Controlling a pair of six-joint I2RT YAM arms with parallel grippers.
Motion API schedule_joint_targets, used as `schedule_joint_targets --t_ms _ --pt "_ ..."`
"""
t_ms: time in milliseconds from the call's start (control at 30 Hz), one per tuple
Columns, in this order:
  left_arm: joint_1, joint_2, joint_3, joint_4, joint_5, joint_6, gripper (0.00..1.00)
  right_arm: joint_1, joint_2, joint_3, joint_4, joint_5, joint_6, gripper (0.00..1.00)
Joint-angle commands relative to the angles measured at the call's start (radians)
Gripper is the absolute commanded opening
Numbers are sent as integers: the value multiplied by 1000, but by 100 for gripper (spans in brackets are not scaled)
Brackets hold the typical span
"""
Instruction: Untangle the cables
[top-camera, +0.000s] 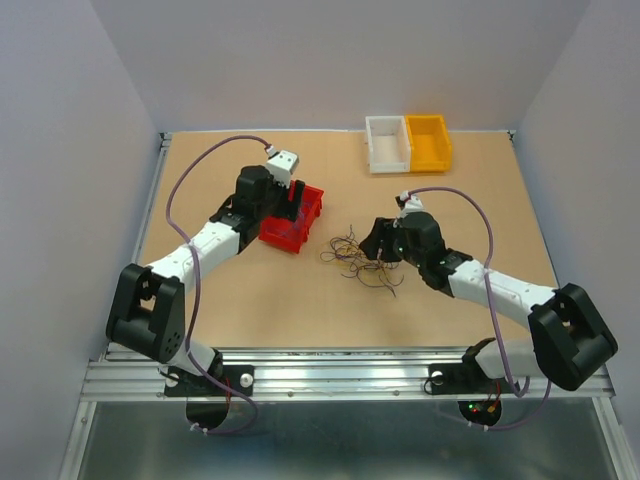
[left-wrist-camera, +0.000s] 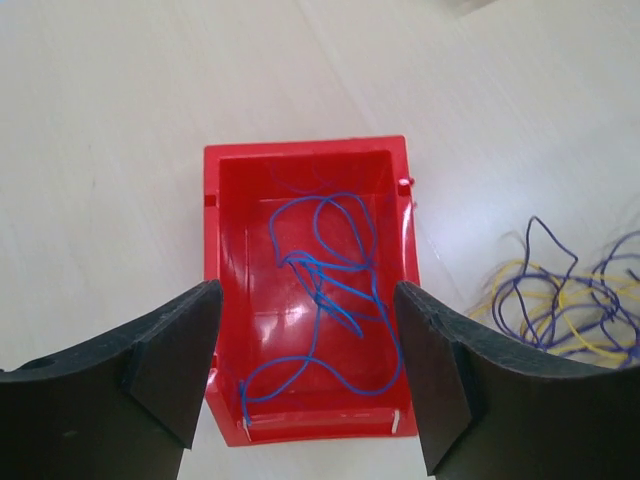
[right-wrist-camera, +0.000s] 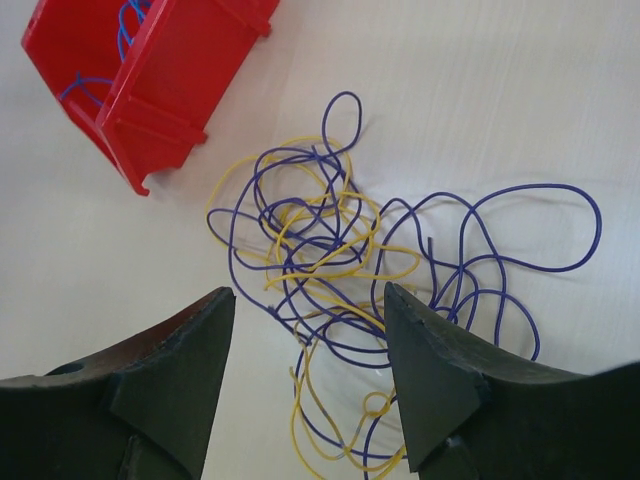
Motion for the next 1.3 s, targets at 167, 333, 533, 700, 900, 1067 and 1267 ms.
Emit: schedule_joint_targets --t_ms 167,333,533,700,900,1067,1267 --pt "-98 -185 -144 128 93 155 99 19 -45 212 -396 -72 -158 79" --pt "-101 -239 -187 168 116 175 99 35 -13 281 -564 31 -204 78" --pt "-101 -271 -207 191 113 180 99 74 46 309 -622 48 -227 64" --pt "-101 -247 -201 185 154 187 99 108 137 354 -653 112 -224 29" --pt "-112 -259 -204 204 215 186 99 111 -34 302 -534 -4 -229 1" --pt "-112 -314 -235 313 173 105 99 111 -209 286 -412 -92 -243 1" --pt "-112 -339 -186 451 199 17 99 111 -349 436 -308 -75 -213 0"
